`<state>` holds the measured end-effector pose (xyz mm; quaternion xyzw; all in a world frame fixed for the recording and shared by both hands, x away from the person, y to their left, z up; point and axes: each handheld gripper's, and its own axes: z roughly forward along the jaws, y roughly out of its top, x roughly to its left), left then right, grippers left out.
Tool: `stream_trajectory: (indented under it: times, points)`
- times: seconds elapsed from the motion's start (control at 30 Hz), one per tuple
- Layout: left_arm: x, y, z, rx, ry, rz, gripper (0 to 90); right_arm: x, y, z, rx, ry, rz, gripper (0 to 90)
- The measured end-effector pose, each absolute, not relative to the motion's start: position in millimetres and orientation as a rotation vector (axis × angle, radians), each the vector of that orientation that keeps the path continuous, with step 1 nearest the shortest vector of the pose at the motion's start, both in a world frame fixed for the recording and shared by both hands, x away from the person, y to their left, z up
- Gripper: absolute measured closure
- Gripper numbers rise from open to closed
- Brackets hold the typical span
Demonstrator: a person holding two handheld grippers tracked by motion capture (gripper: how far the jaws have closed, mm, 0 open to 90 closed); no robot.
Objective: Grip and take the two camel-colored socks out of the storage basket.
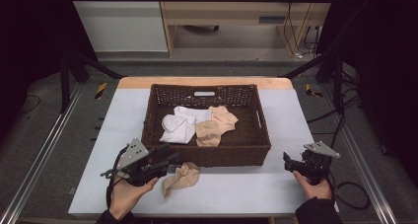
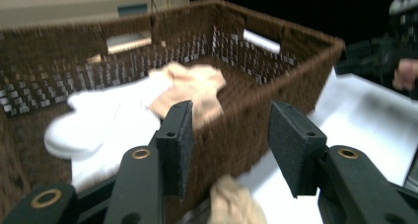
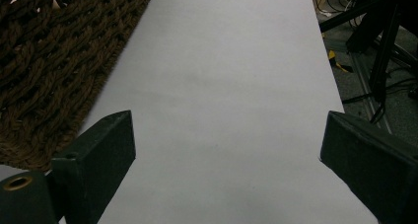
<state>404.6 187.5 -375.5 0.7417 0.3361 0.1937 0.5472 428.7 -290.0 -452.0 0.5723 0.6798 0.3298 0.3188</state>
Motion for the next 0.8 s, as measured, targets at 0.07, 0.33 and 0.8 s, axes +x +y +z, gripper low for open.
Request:
stream_trajectory:
  times: [0.07, 0.33, 0.8]
  points:
    - [413, 182, -367, 1.739, 0.789, 0.468, 52.0, 429, -290, -452, 1.507, 1.788, 0.869, 6.9]
    - [453, 162, -347, 1.743, 0.796, 0.520, 53.6, 429, -290, -452, 1.503, 1.788, 0.874, 6.8]
    - [524, 131, -333, 1.722, 0.862, 0.570, 54.2, 430, -292, -452, 1.507, 1.773, 0.886, 5.7]
